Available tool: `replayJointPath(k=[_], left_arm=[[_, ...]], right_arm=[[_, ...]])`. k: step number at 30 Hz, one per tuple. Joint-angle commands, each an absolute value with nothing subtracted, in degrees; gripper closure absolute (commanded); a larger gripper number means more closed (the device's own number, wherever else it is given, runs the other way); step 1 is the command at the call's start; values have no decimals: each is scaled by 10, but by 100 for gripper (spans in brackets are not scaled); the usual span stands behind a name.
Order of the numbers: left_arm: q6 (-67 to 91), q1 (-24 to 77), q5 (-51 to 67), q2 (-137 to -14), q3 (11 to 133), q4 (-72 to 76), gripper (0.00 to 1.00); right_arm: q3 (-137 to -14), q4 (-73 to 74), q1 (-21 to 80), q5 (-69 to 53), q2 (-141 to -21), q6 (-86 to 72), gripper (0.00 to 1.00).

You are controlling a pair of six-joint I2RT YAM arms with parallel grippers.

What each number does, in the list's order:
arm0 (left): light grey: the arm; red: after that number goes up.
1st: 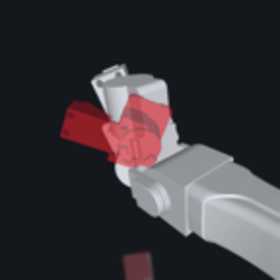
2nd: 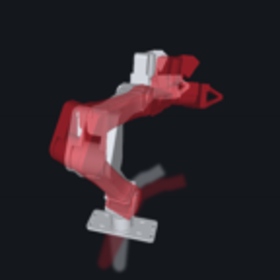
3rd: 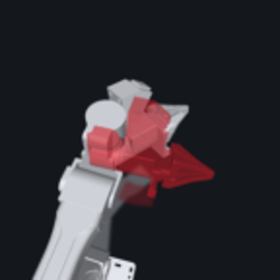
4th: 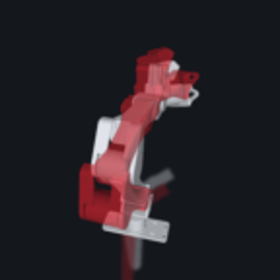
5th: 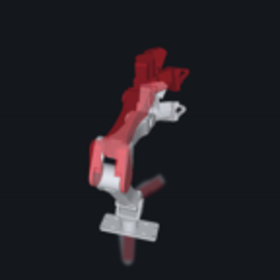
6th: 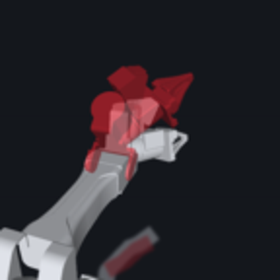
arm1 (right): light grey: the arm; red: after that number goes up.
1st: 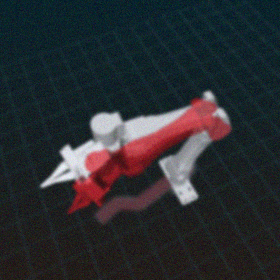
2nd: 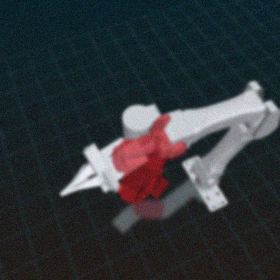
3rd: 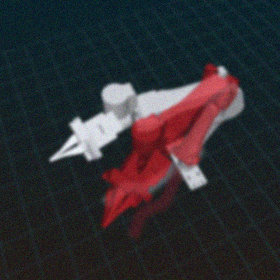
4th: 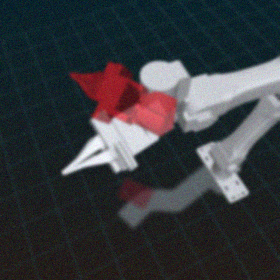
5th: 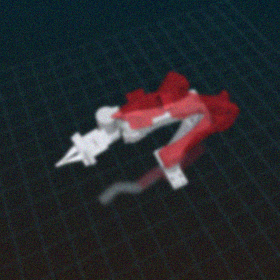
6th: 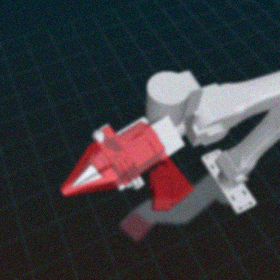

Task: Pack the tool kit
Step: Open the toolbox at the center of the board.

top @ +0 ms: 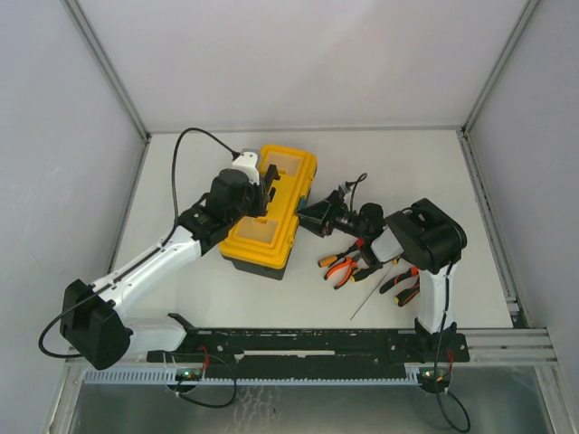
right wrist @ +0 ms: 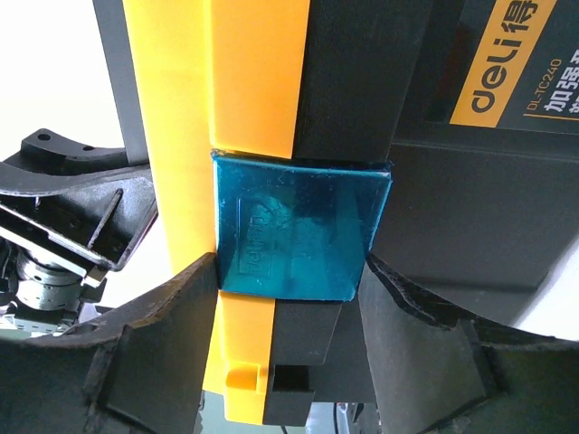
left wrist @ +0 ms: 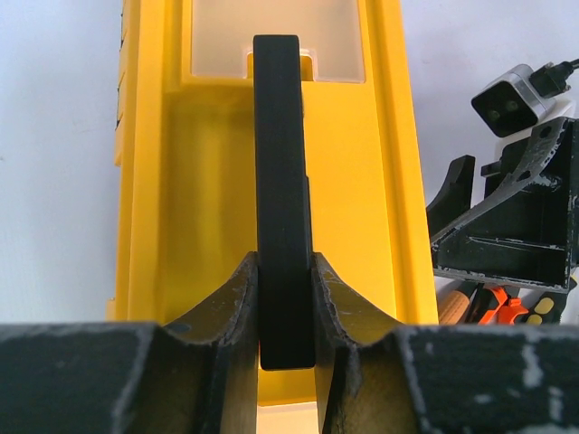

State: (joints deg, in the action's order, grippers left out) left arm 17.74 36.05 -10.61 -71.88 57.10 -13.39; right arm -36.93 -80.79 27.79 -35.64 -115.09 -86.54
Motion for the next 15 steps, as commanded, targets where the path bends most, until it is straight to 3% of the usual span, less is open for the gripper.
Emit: replayJointPath(k=[1, 4, 7, 11, 15], left_arm=[[168, 380, 36, -745, 571, -183, 100], [166, 380, 41, -746, 570, -183, 100], [166, 380, 46, -748, 569, -181, 100], [165, 380, 52, -750, 571, -181, 100], [166, 380, 57, -750, 573, -181, 100]], right_arm=[[-410, -863, 281, -356, -1144, -870, 41], [-410, -863, 277, -356, -1143, -872, 50], [-410, -864, 271, -360, -1134, -871, 51], [-410, -863, 266, -356, -1125, -879, 34], [-414, -863, 265, -348, -1139, -890, 32]])
